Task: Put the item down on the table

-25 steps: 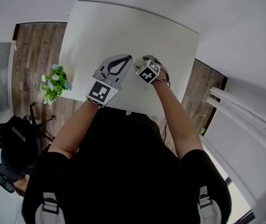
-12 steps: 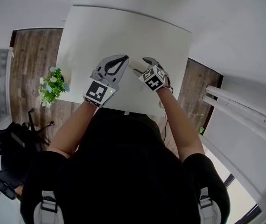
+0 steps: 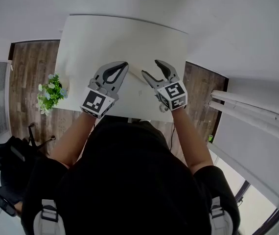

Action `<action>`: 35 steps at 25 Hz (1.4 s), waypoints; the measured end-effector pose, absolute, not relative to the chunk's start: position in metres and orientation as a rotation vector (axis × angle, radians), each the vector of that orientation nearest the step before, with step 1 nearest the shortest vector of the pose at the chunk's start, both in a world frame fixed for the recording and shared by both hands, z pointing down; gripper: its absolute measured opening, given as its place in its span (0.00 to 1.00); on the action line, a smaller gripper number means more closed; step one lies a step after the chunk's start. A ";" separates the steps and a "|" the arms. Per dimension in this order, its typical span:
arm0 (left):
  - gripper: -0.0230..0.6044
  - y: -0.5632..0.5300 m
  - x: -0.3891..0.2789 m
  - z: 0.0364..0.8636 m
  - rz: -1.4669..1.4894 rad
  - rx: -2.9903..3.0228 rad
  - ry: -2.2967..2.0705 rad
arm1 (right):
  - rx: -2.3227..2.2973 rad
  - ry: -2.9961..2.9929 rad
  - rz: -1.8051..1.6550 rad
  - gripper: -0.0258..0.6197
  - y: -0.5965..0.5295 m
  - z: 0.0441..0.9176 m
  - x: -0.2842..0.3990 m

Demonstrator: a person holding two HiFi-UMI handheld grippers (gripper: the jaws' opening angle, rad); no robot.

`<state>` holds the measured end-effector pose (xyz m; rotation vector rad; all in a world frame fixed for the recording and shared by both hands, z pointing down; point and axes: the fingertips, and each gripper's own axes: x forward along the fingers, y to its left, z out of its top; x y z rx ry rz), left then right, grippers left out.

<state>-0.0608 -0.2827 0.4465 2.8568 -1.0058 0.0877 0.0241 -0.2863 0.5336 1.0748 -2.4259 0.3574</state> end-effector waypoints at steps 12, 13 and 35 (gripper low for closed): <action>0.03 -0.227 -0.037 0.393 0.045 2.849 -1.086 | 1.132 -2.751 0.226 0.44 -0.223 0.398 0.037; 0.03 -0.222 -0.034 0.386 0.039 2.854 -1.088 | 1.130 -2.765 0.211 0.43 -0.216 0.391 0.039; 0.03 -0.150 0.029 0.321 -0.094 2.982 -1.033 | 1.163 -2.933 -0.021 0.06 -0.146 0.321 0.067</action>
